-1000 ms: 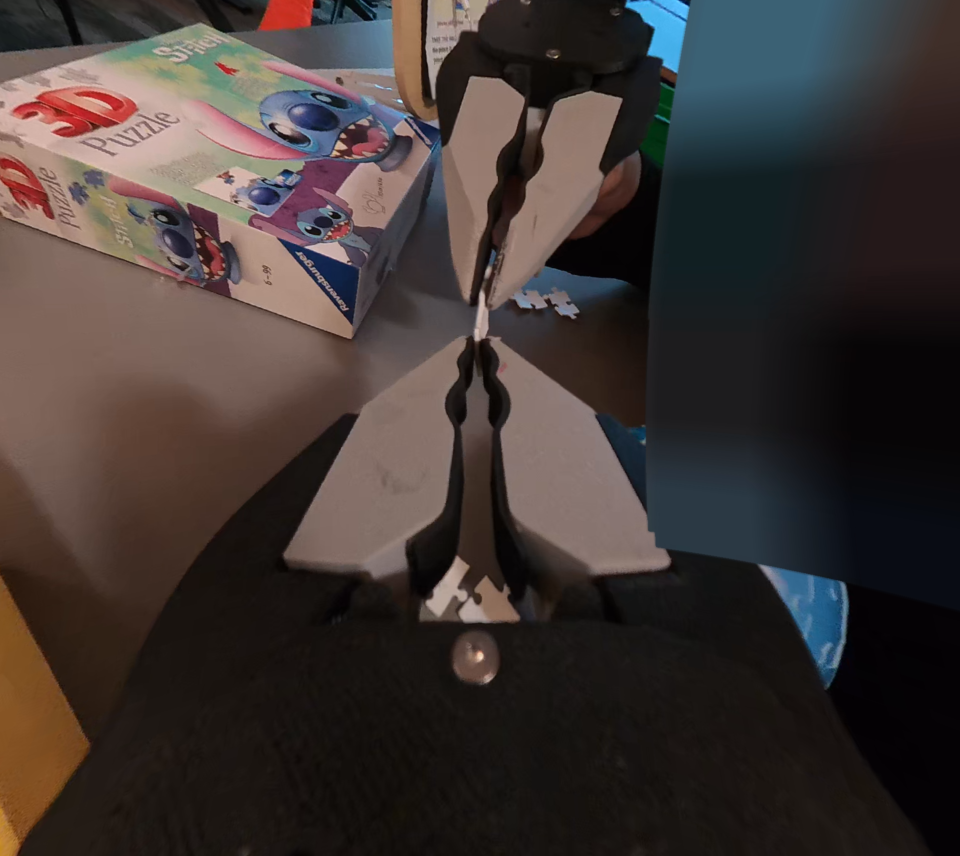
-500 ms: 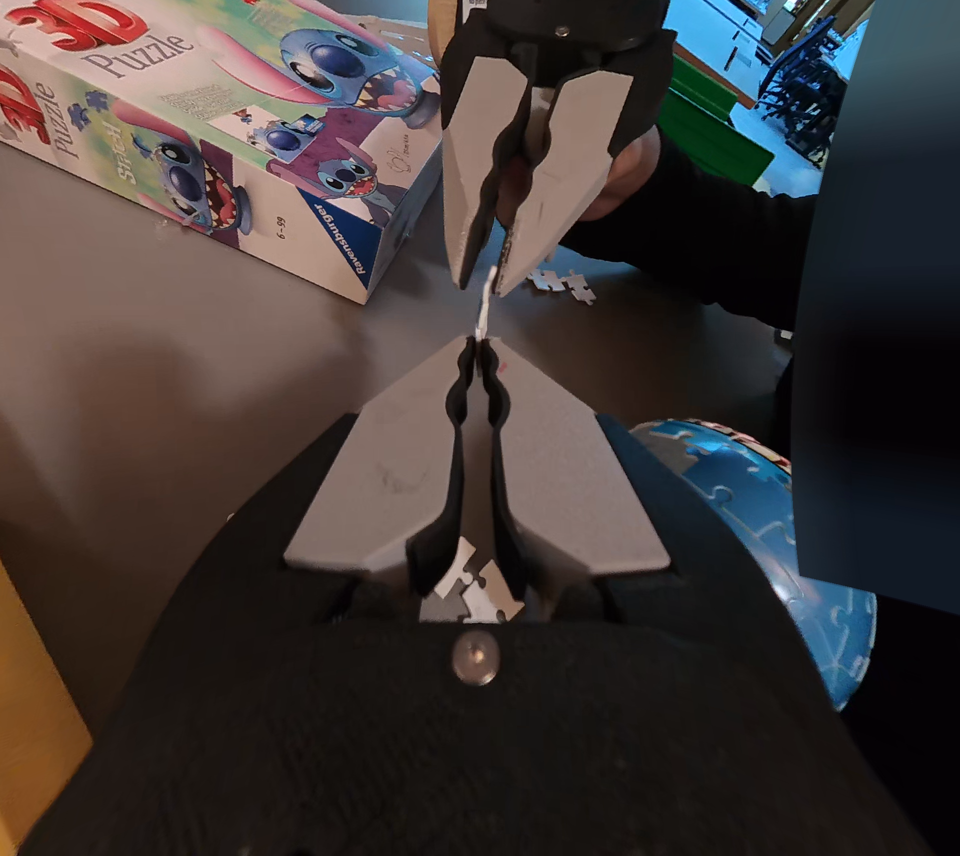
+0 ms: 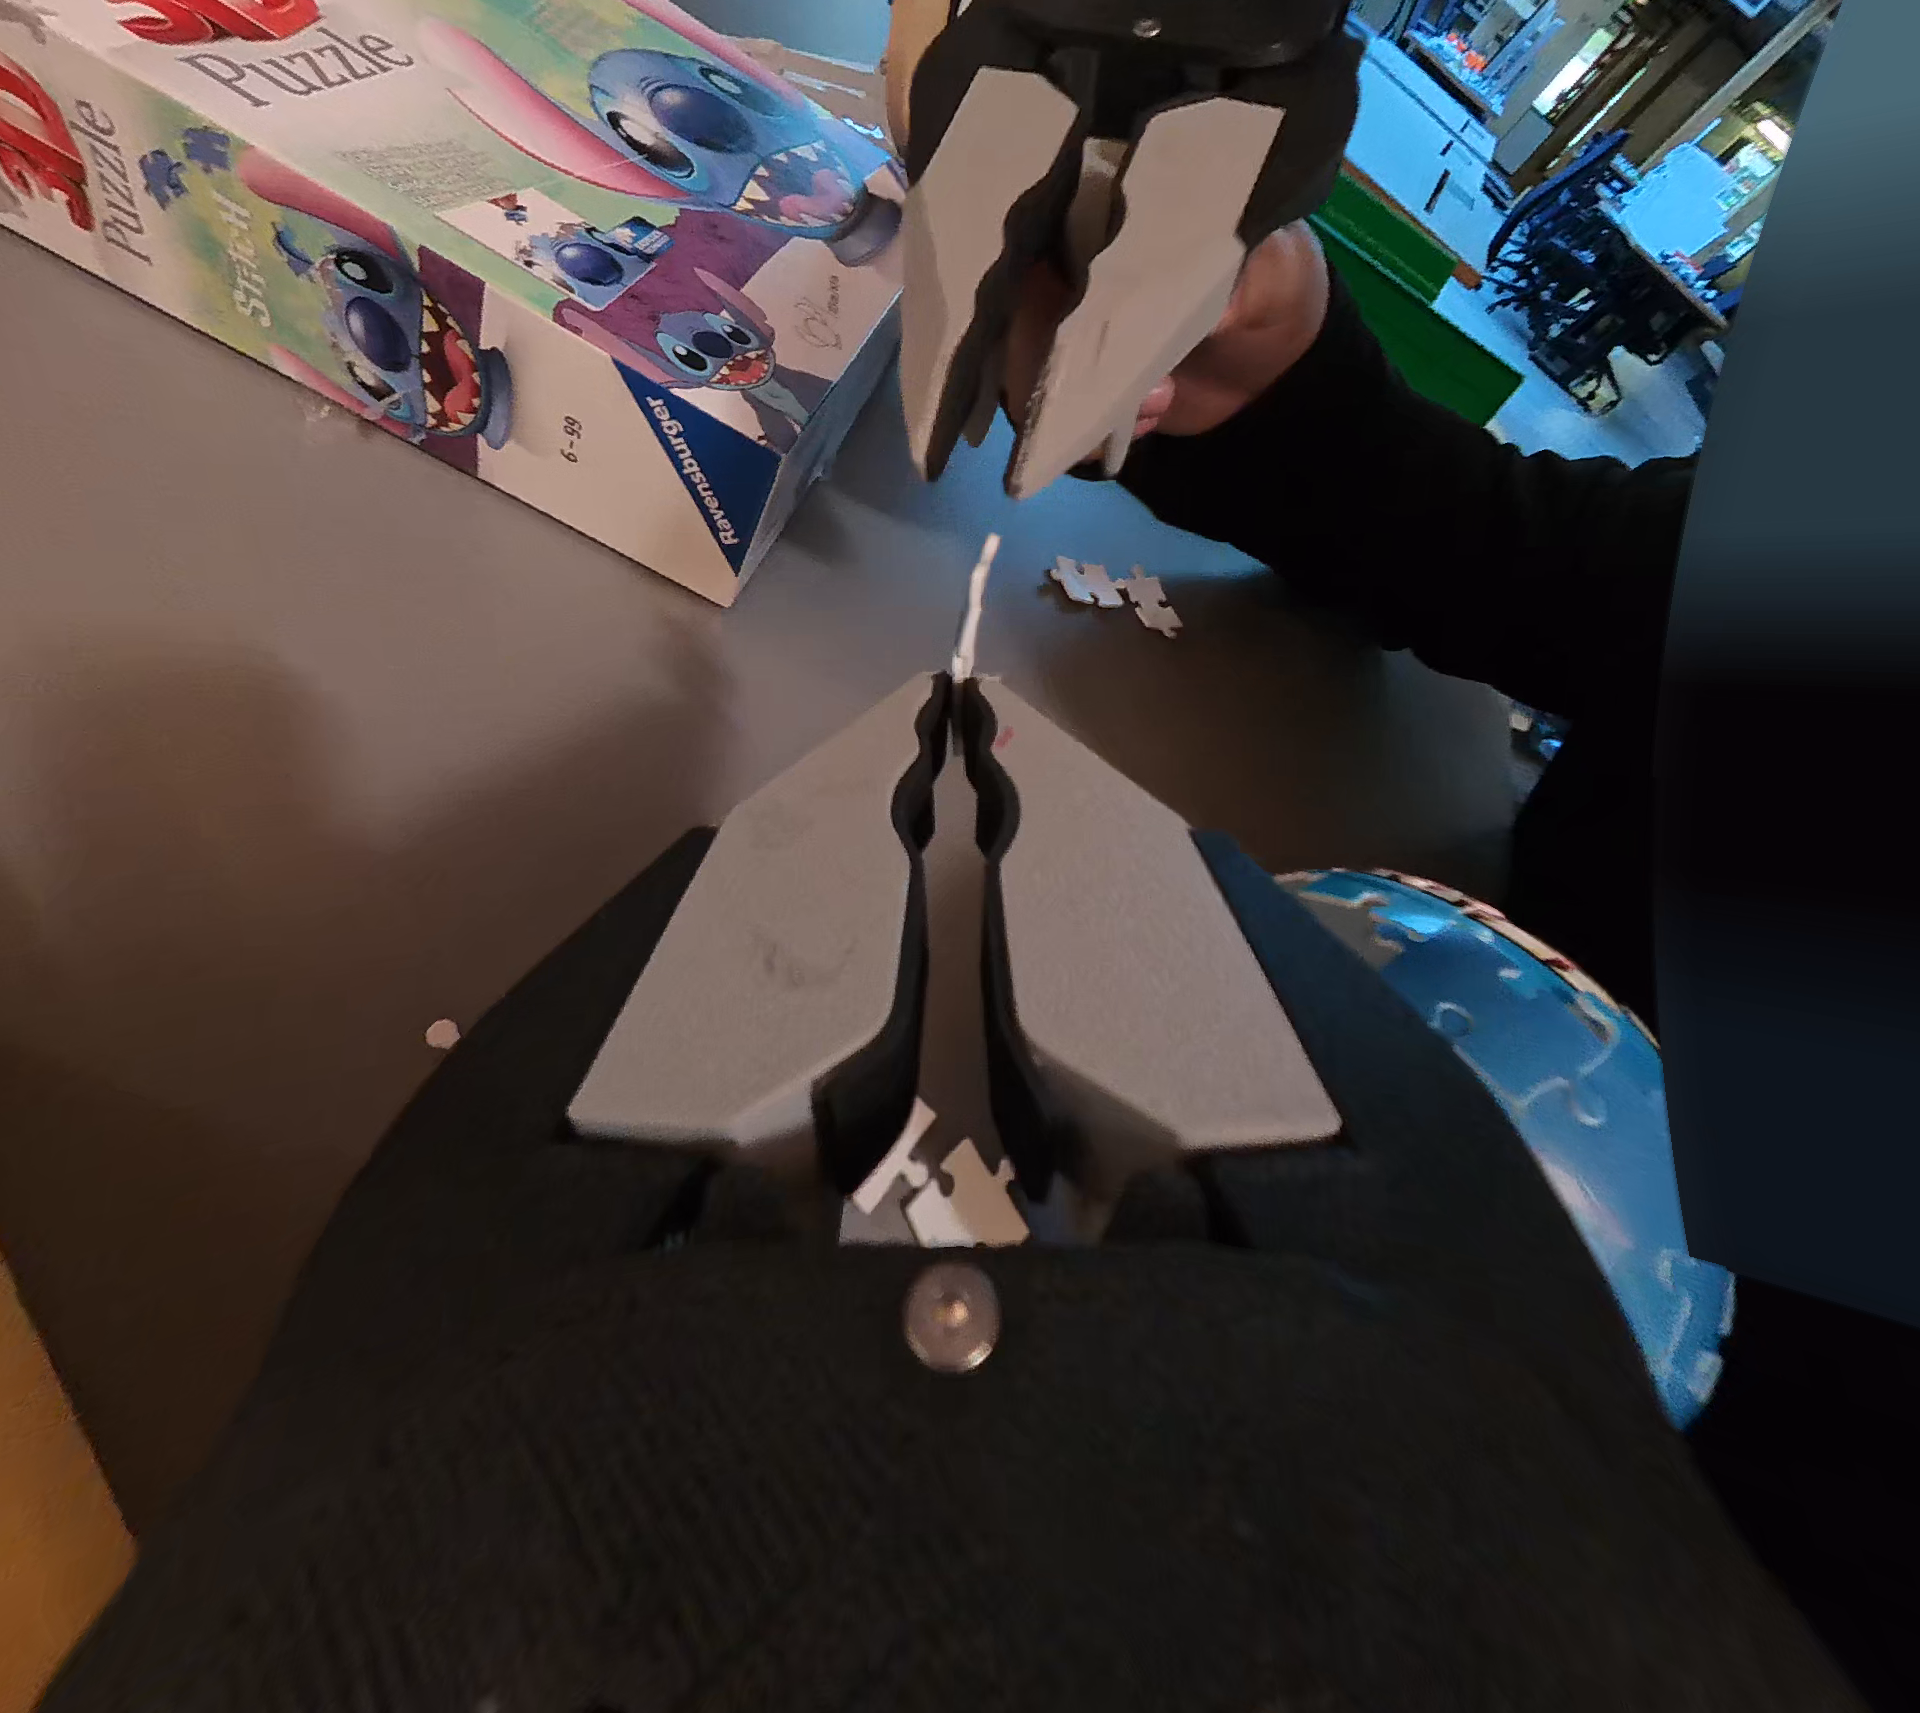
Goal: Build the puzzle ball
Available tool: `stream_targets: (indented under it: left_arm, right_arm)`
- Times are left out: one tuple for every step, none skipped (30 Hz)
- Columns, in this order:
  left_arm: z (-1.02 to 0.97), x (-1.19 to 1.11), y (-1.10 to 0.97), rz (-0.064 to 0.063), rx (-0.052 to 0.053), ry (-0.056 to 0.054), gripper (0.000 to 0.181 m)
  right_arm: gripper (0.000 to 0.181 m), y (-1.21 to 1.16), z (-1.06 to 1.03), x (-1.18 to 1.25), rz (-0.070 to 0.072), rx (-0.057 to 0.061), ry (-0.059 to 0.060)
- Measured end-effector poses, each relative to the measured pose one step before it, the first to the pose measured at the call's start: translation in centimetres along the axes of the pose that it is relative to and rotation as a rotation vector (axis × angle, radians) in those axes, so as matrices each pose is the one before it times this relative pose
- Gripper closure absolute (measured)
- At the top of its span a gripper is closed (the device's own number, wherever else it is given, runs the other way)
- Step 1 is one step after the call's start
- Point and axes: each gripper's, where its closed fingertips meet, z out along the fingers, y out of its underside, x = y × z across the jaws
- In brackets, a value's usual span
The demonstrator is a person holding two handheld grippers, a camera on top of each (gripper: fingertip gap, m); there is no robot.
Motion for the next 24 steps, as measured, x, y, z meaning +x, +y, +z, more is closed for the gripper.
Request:
stream_targets:
  left_arm:
    - [0.060, -0.033, 0.089, 0.0047, -0.0054, -0.0071, 0.181]
    - [0.069, 0.073, 0.075, -0.0012, -0.0045, 0.0037, 0.181]
    - [0.049, 0.101, 0.027, -0.0008, -0.0008, 0.0048, 0.181]
    - [0.041, 0.064, 0.023, 0.0017, -0.0007, 0.0027, 0.181]
    - [0.037, 0.095, 0.024, 0.0020, -0.0019, 0.0022, 0.181]
    - [0.028, 0.104, -0.016, 0.0013, 0.0005, 0.0016, 0.181]
    - [0.028, 0.140, 0.044, 0.0010, -0.0030, 0.0028, 0.181]
    - [0.050, 0.054, 0.126, 0.0079, -0.0075, -0.0039, 0.181]
    - [0.018, 0.061, 0.098, 0.0077, -0.0067, -0.0042, 0.181]
    - [-0.018, 0.109, 0.015, 0.0021, -0.0049, -0.0014, 0.181]
    - [-0.106, 0.198, -0.003, 0.0020, -0.0063, 0.0032, 0.177]
    - [-0.234, 0.227, 0.022, 0.0048, -0.0104, 0.0055, 0.169]
    - [-0.399, 0.107, -0.096, 0.0064, -0.0027, -0.0019, 0.161]
    - [-0.548, 0.020, -0.309, 0.0117, 0.0145, -0.0074, 0.160]
    - [-0.593, 0.081, -0.466, 0.0046, 0.0250, -0.0023, 0.159]
    - [-0.551, 0.188, -0.438, -0.0003, 0.0189, 0.0056, 0.158]
    - [-0.451, -0.012, -0.459, -0.0058, 0.0195, -0.0101, 0.154]
    - [-0.306, 0.158, -0.507, -0.0012, 0.0261, -0.0022, 0.154]
    - [-0.122, 0.216, -0.328, 0.0036, 0.0170, -0.0002, 0.153]
    - [0.050, 0.106, -0.013, 0.0051, -0.0007, -0.0033, 0.152]
    - [0.145, -0.045, 0.202, 0.0041, -0.0126, -0.0067, 0.152]
    - [0.196, -0.168, 0.326, -0.0028, -0.0157, -0.0074, 0.151]
    - [0.175, -0.214, 0.364, -0.0144, -0.0214, -0.0051, 0.150]
    - [0.072, -0.064, 0.272, -0.0198, -0.0210, 0.0029, 0.150]
  right_arm:
    - [0.172, -0.124, 0.001, -0.234, -0.0056, 0.0058, -0.0069]
    - [0.172, 0.021, 0.155, -0.304, -0.0067, -0.0005, -0.0093]
    - [0.170, 0.167, 0.267, -0.265, -0.0073, -0.0080, -0.0065]
    - [0.169, 0.300, 0.332, -0.131, -0.0070, -0.0150, 0.0009]
    - [0.170, 0.341, 0.354, -0.063, -0.0088, -0.0167, 0.0054]
    - [0.173, 0.368, 0.326, -0.075, -0.0119, -0.0169, 0.0053]
    - [0.181, 0.252, 0.271, -0.064, -0.0156, -0.0103, 0.0075]
    - [0.181, 0.089, 0.164, -0.053, -0.0150, -0.0006, 0.0095]
    - [0.181, 0.041, 0.082, -0.095, -0.0104, -0.0014, 0.0035]
    - [0.181, 0.072, 0.012, -0.067, -0.0068, -0.0051, 0.0026]
    - [0.181, 0.013, -0.031, -0.047, -0.0021, -0.0012, 0.0021]
    - [0.181, 0.049, -0.038, 0.042, 0.0054, 0.0000, 0.0057]
    - [0.181, 0.182, 0.002, 0.042, 0.0099, -0.0062, 0.0034]
    - [0.181, 0.333, 0.055, -0.160, 0.0116, -0.0118, -0.0100]
    - [0.181, 0.484, 0.135, -0.219, 0.0145, -0.0169, -0.0141]
    - [0.181, 0.612, 0.206, -0.206, 0.0150, -0.0204, -0.0117]
    - [0.181, 0.644, 0.317, -0.255, 0.0136, -0.0204, -0.0135]
    - [0.181, 0.655, 0.419, -0.309, 0.0122, -0.0223, -0.0151]
    - [0.181, 0.581, 0.494, -0.326, 0.0072, -0.0207, -0.0126]
    - [0.181, 0.482, 0.485, -0.382, 0.0002, -0.0175, -0.0108]
    - [0.181, 0.437, 0.413, -0.390, -0.0065, -0.0168, -0.0062]
    - [0.181, 0.361, 0.312, -0.301, -0.0132, -0.0162, 0.0046]
    - [0.181, 0.271, 0.209, -0.216, -0.0203, -0.0159, 0.0119]
    - [0.181, 0.171, 0.159, -0.169, -0.0260, -0.0124, 0.0168]
